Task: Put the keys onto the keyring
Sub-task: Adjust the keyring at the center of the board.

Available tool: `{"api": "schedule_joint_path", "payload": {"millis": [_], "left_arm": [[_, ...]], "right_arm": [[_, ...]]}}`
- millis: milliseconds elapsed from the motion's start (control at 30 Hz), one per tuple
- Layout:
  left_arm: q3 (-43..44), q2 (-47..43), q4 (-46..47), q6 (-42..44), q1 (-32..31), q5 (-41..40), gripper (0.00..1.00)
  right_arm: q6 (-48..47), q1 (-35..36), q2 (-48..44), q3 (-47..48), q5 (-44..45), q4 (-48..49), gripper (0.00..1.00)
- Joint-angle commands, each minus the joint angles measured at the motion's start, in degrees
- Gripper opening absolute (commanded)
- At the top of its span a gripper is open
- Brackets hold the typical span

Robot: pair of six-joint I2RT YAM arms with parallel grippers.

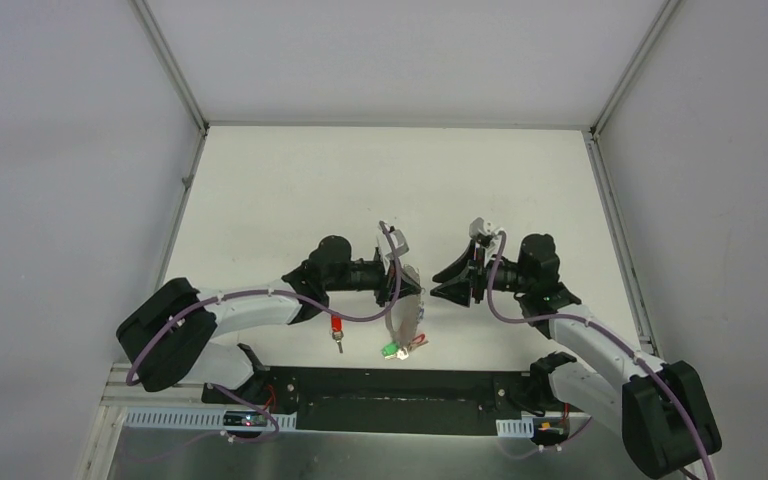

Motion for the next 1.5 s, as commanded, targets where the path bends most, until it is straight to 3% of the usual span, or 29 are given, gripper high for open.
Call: {"api": "schedule_joint_path", "payload": {"millis": [0, 367, 900, 1100, 1300, 1467], "left_arm": [[-1.1, -3.2, 4.9, 3.7, -1.0, 3.6, 0.0], [-2.5, -7.5, 1.8, 4.5, -1.7, 4.4, 0.0], [-2.2, -8.3, 0.8, 4.3, -2.2, 4.3, 0.0], [-2.2, -8.2, 0.8, 4.3, -2.3, 4.1, 0.0], [-2.4, -8.2, 0.5, 4.1, -2.3, 3.5, 0.0], [-2.2, -8.2, -0.7, 4.1, -2.4, 3.1, 0.0]], "right_arm": [[-6.1, 1.6, 0.4, -0.6, -4.4, 5.3, 0.42], [-13.6, 6.5, 4.0, 1.0, -3.6, 0.1, 0.35], [-14.8, 9.9, 4.6, 1.3, 0.3, 2.6, 0.28], [-14.3, 10.1, 4.4, 1.5, 0.8, 2.8, 0.11], [-13.0, 10.2, 4.2, 1.8, 0.9, 3.2, 0.01], [-11.2, 10.2, 4.8, 2.7, 1.2, 2.9, 0.0]]}}
